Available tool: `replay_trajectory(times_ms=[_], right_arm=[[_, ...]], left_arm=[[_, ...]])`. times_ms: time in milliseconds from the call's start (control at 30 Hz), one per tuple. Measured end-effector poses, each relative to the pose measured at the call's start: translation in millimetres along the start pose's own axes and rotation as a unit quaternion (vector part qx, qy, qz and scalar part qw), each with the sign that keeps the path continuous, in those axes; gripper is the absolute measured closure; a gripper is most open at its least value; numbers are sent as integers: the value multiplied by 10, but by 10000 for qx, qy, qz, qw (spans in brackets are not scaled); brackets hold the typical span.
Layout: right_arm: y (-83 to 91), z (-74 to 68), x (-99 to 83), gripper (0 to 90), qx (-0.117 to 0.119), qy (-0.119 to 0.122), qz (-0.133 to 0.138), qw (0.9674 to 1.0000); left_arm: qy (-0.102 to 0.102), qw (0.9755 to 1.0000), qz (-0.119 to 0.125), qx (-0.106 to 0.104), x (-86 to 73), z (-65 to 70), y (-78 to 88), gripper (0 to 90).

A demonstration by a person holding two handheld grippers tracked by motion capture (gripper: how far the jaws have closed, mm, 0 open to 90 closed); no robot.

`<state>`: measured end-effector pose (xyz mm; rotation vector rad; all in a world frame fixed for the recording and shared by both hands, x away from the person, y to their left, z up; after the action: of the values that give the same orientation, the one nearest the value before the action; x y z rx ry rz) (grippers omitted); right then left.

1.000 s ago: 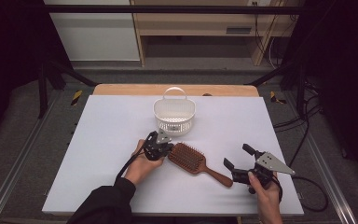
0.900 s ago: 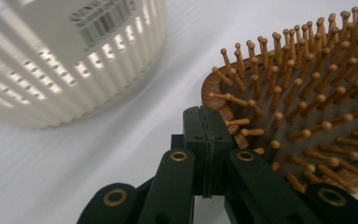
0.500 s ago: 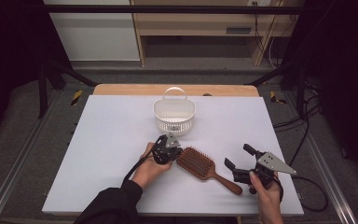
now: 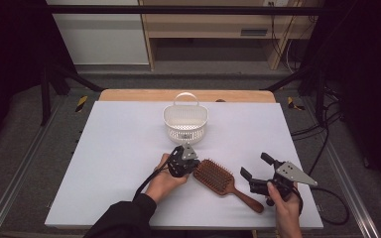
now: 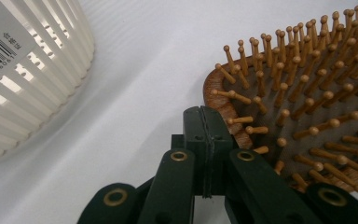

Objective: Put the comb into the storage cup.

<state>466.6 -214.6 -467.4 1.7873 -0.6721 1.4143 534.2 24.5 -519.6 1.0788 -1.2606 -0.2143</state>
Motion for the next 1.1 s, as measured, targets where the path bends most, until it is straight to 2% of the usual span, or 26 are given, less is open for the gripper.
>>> replay_trajectory(times_ms=[300,367,467,567,700,800,833,867,900,1033,1067,1100], right_arm=[[3,15,0,46,-30,-5,9,10000],[6,18,1,45,-36,-5,6,10000],[10,21,3,44,-39,-27,14,10000],[11,24,0,44,-43,-50,-4,10000],[6,18,-2,43,-42,-27,-17,10000],[2,9,-5,43,-45,-29,-86,9999],[0,13,-7,44,-86,-15,-109,9999],[-2,18,-8,44,-138,0,-128,9998],[-5,19,-9,44,-197,33,-176,9996],[-4,-3,-1,44,-425,191,-387,9982],[1,-19,3,44,-458,224,-435,9978],[9,-36,12,44,-503,301,-487,9971]], left_arm=[[25,10000,56,24,6,18,-9,898],[30,9999,128,93,0,22,-8,898],[-8,9992,251,304,-18,22,23,898],[127,9983,431,378,-32,-4,92,899],[305,9954,730,535,-74,-66,278,899],[426,9921,1012,607,-141,-103,481,899],[479,9906,1107,646,-178,-123,563,899],[548,9880,1254,713,-231,-156,667,899],[570,9868,1311,764,-270,-178,727,898],[660,9785,1551,1185,-561,-318,1061,898],[740,9746,1665,1305,-669,-356,1159,898],[784,9724,1725,1359,-735,-373,1211,898]])
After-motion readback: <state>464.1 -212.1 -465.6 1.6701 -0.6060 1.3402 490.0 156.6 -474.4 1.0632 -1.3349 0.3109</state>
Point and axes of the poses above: each handheld gripper's, and its own axes: y roughly backward along the jaws, x roughly out of its top, z roughly to its right, the point moved 6 cm from there along -y, roughly forward along the jaws, and after that the axes turned 6 degrees about -z, right-handed, at the moved point
